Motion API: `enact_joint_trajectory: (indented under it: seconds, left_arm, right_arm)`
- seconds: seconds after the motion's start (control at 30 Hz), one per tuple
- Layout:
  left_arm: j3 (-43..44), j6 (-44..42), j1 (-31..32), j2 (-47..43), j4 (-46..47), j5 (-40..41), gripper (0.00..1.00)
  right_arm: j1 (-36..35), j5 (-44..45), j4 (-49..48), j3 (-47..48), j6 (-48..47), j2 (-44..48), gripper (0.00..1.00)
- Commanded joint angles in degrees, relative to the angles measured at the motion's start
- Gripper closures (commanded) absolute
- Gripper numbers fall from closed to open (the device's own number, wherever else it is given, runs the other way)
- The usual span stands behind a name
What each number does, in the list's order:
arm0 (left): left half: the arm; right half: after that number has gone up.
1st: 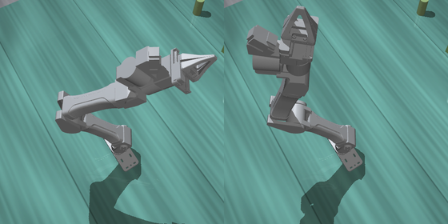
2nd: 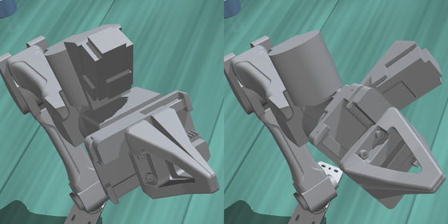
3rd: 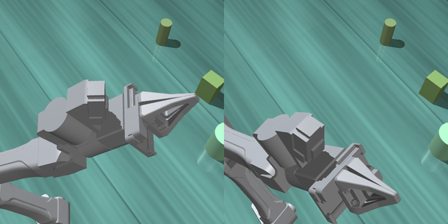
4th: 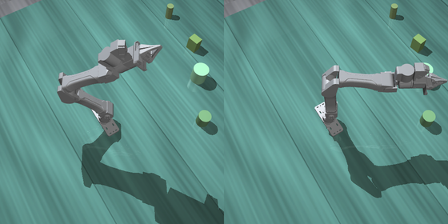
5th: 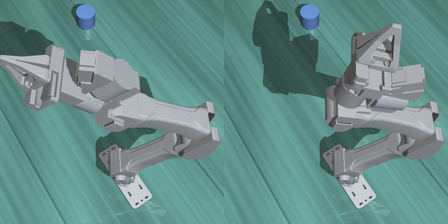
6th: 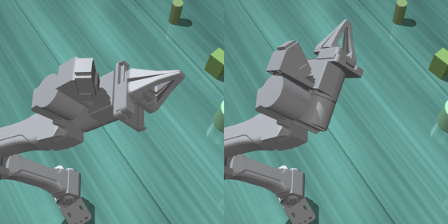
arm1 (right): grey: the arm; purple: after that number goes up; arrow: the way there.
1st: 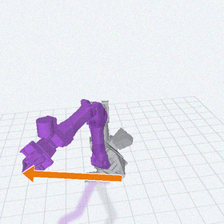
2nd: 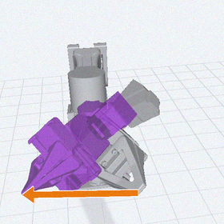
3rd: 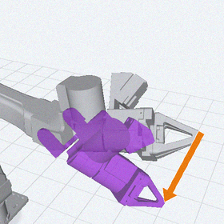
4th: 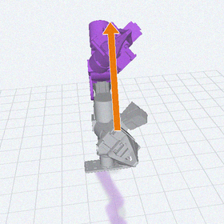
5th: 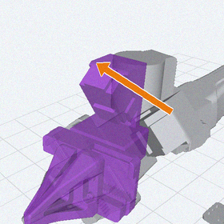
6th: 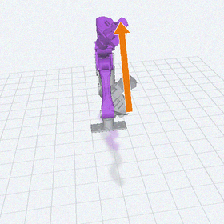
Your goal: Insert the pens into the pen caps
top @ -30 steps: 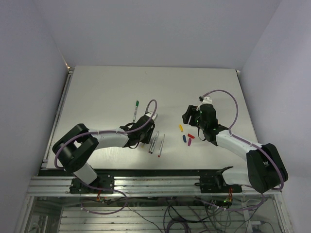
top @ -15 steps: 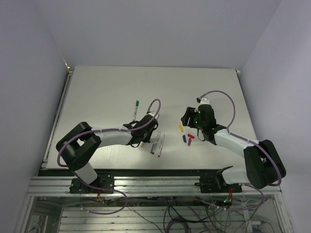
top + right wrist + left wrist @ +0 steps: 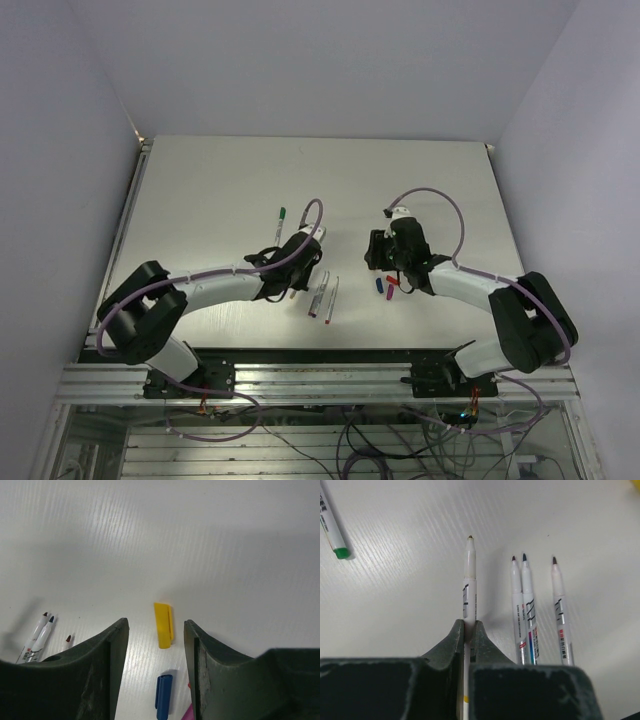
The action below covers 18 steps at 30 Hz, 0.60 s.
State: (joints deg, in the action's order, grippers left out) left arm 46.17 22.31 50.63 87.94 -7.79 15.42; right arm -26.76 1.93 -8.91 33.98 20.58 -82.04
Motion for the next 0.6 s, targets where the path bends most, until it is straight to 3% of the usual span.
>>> enact_joint_trajectory:
  seconds: [0.0,0.57]
  left_arm:
    - [1.7,-0.35,0.44,-2.59,-0.08,-0.71,0.93]
    - [0.99,-0.07,0.36,-5.25,1.15,-2.96,0.93]
  right_arm:
    - [-1.17,2.5,1.76,1.88,-1.77,-1.3,0.54]
    - [-3.67,5.0,3.93,3.83,-2.64,-6.34,0.58]
